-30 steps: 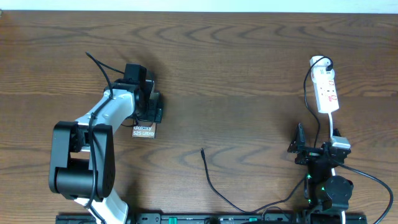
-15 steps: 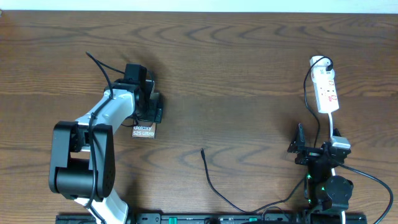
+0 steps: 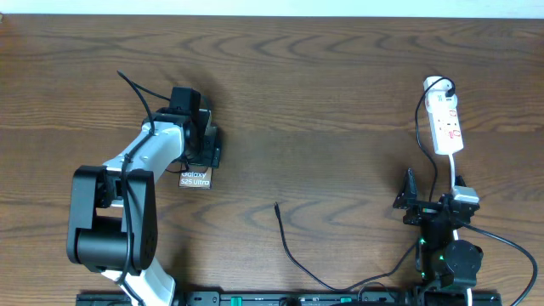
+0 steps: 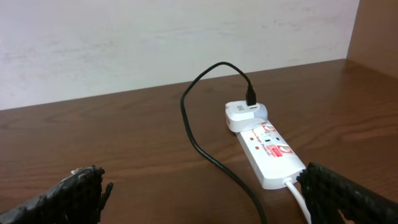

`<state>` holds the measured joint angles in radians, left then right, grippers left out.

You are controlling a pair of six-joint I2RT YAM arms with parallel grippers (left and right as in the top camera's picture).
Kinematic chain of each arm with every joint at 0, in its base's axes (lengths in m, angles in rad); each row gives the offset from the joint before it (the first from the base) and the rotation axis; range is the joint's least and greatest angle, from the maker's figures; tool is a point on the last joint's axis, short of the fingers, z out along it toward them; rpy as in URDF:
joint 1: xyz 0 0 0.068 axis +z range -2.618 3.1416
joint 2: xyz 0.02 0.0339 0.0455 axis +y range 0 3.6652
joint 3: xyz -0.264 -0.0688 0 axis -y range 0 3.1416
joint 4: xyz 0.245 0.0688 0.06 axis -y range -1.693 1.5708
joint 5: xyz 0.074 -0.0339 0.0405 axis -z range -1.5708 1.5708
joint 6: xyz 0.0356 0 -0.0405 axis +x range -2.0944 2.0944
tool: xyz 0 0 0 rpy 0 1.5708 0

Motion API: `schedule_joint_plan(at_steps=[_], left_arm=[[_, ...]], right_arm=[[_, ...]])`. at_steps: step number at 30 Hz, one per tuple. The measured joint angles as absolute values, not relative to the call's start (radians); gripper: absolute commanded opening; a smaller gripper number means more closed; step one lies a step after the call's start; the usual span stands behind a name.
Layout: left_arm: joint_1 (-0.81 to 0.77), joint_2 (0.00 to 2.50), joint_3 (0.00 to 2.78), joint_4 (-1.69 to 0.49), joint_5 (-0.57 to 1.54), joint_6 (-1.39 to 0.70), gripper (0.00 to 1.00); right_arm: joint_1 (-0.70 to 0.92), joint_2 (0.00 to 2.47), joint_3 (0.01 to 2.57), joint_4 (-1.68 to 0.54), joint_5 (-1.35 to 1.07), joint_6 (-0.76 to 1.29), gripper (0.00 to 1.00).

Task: Plug charger to phone and switch on socket

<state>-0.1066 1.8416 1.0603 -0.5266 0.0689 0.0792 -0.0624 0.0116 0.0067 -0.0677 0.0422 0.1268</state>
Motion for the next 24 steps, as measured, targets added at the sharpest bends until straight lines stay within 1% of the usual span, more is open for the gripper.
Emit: schedule_joint_plan(at_steps=[8, 16, 22, 23, 24], left_arm=[[-0.107, 1.842, 1.060, -0.527, 0.068, 0.079, 0.82], [-0.107, 1.842, 1.063, -0.527, 0.068, 0.079, 0.66], [-0.107, 1.842, 1.063, -0.527, 0.068, 0.079, 0.43], [-0.107, 1.842, 1.063, -0.527, 0.069, 0.079, 0.38], [-0.107, 1.842, 1.063, -0.527, 0.068, 0.079, 0.31]], right_arm=[[-0.062, 0.012, 0.007, -0.068, 0.042, 0.127, 0.99], [-0.062, 0.012, 0.007, -0.068, 0.042, 0.126, 0.99], [-0.062, 0.012, 0.007, -0.068, 0.042, 0.127, 0.99], [-0.062, 0.012, 0.007, -0.068, 0.042, 0.126, 0.99], [-0.062, 0.012, 0.007, -0.068, 0.042, 0.127, 0.99]])
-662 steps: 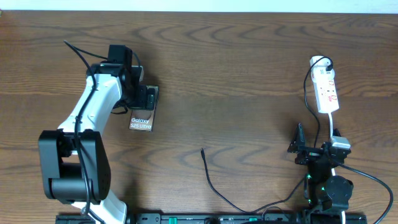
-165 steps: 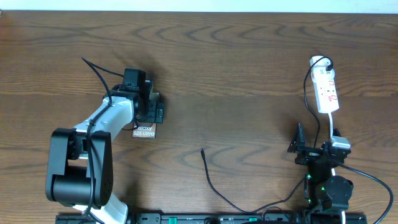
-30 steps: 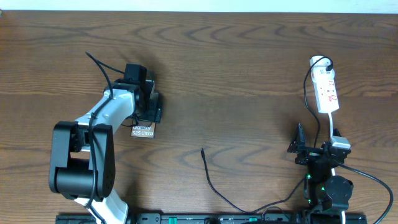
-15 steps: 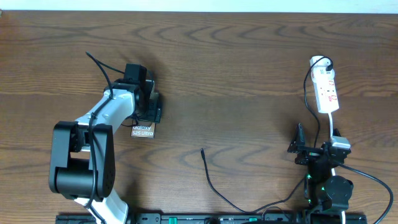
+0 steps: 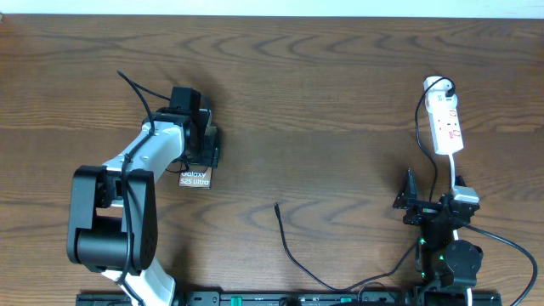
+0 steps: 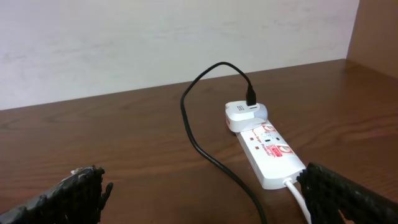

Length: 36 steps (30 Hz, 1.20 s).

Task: Plug charger to phone and switch on socket

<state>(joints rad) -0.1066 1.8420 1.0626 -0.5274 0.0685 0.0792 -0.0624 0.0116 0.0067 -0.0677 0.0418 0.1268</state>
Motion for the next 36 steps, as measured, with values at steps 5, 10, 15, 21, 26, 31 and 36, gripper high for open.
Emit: schedule_joint_plan(at_steps=[5, 10, 15, 21, 26, 31, 36], left_arm=[[-0.107, 1.842, 1.063, -0.527, 0.068, 0.079, 0.07], [-0.107, 1.842, 1.063, -0.527, 0.068, 0.079, 0.07], [-0.107, 1.848, 1.077, -0.548, 0.068, 0.079, 0.07], [-0.107, 1.873, 1.120, -0.604, 0.068, 0.080, 0.07], [-0.107, 1.890, 1.157, -0.655, 0.068, 0.080, 0.07], [-0.107, 1.893, 1.196, -0.692, 0.068, 0.080, 0.08], [-0.107, 1.893, 1.219, -0.701, 0.068, 0.080, 0.07]], right_arm=[[-0.062, 0.012, 0.007, -0.068, 0.042, 0.127, 0.99], [-0.062, 0.012, 0.007, -0.068, 0.042, 0.127, 0.99], [-0.062, 0.012, 0.007, -0.068, 0.042, 0.127, 0.99], [-0.062, 0.012, 0.007, -0.068, 0.042, 0.127, 0.99], [-0.062, 0.012, 0.007, -0.068, 0.042, 0.126, 0.99], [-0.062, 0.012, 0.007, -0.068, 0.042, 0.127, 0.99], [-0.062, 0.012, 0.007, -0.068, 0.042, 0.127, 0.99]])
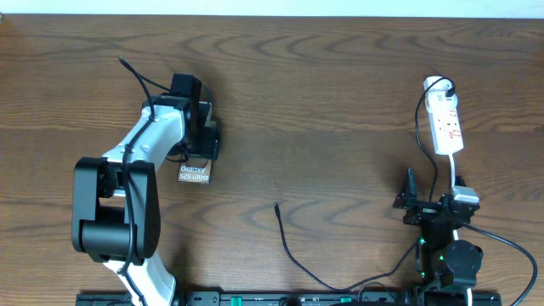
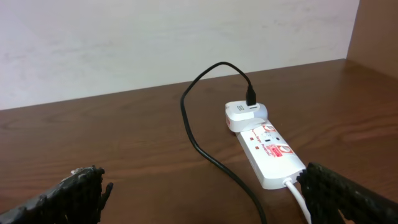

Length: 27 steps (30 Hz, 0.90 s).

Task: Plug charger to phone and switch on socket
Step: 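Lift the phone out of the box and raise it with the left gripper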

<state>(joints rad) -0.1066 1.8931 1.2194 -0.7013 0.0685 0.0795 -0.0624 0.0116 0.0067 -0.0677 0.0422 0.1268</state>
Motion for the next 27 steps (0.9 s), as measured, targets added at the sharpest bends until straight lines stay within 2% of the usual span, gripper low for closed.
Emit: schedule_joint_plan(at_steps=[7, 13, 18, 27], left_arm=[[-0.107, 1.884, 1.222, -0.707, 0.101, 0.080, 0.07], [-0.107, 1.811, 1.224, -0.707, 0.220, 0.079, 0.07], [-0.107, 1.731, 1.232, -0.706, 0.376, 0.036, 0.07], [-0.107, 1.697, 1.235, -0.630, 0.769, -0.185, 0.07]], right_arm=[[-0.062, 0.012, 0.007, -0.068, 0.042, 0.127, 0.99], [-0.062, 0.012, 0.007, -0.068, 0.042, 0.127, 0.99], [-0.062, 0.012, 0.007, -0.068, 0.042, 0.127, 0.99], [-0.062, 0.012, 0.007, -0.068, 0.042, 0.126, 0.99]])
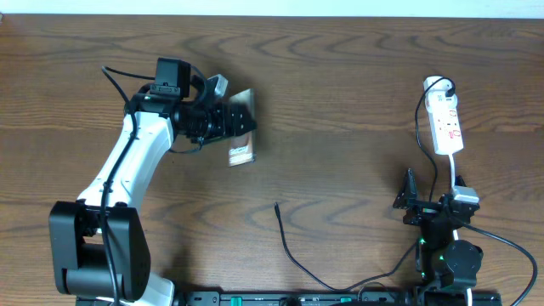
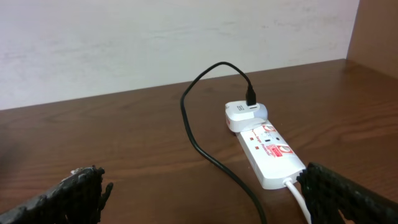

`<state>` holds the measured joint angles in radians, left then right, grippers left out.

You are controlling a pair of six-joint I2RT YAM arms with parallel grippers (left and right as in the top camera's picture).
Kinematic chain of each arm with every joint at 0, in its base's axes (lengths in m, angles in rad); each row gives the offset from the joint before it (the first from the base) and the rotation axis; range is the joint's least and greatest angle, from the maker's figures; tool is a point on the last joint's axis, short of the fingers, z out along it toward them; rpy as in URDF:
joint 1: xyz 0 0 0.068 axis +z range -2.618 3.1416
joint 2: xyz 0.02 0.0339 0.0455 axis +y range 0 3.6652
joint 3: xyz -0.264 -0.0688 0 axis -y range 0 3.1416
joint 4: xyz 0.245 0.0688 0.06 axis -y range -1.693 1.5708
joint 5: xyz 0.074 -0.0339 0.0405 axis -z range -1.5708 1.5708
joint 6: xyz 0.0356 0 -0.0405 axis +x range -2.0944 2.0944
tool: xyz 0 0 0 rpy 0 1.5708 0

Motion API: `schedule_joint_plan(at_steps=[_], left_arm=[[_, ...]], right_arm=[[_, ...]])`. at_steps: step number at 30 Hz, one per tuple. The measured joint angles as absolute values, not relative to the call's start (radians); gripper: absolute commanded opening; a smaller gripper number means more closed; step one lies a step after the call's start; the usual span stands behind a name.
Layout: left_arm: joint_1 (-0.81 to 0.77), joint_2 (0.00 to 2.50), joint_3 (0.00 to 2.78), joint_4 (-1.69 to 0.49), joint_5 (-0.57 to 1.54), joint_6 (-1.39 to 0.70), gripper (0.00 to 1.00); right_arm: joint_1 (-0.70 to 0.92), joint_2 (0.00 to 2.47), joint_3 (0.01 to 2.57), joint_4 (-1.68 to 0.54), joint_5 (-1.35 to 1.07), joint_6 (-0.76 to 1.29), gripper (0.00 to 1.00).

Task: Plug charger to phone and switch on socket
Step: 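Lift the phone out of the box and raise it with the left gripper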

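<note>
The phone (image 1: 244,127), with a "Galaxy" sticker on its lower end, hangs tilted above the table at upper left, and my left gripper (image 1: 228,121) is shut on it. The black charger cable's free plug (image 1: 276,206) lies on the table at lower centre. A white power strip (image 1: 447,123) lies at the far right with the white charger adapter (image 2: 245,116) plugged into its far end. My right gripper (image 2: 205,202) stands open and empty just short of the strip (image 2: 270,155); one finger (image 2: 78,193) shows at the left of the wrist view.
The black cable (image 2: 205,149) loops from the adapter across the wood toward my right arm. The strip's white lead (image 2: 298,199) runs under the right finger. A pale wall stands behind the table's far edge.
My left gripper has lifted the phone off the table and carried it to the right, turning it so that it hangs tilted. The right arm, cable and strip have not moved.
At first my left gripper sat over the phone lying flat at left of the table, and stayed so. Later it had shifted slightly toward the far edge with the phone. Now the phone is held off the table further right. The right gripper stayed open throughout.
</note>
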<state>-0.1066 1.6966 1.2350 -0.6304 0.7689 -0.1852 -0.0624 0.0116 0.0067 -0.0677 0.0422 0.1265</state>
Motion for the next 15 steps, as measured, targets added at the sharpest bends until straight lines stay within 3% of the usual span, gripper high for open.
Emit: schedule_joint_plan(at_steps=[8, 15], left_arm=[[-0.107, 1.697, 1.235, -0.361, 1.103, -0.532, 0.07], [-0.107, 1.697, 1.235, -0.093, 1.224, -0.954, 0.07]], right_arm=[[-0.062, 0.012, 0.007, -0.067, 0.042, 0.127, 0.99], [-0.062, 0.012, 0.007, -0.068, 0.042, 0.127, 0.99]])
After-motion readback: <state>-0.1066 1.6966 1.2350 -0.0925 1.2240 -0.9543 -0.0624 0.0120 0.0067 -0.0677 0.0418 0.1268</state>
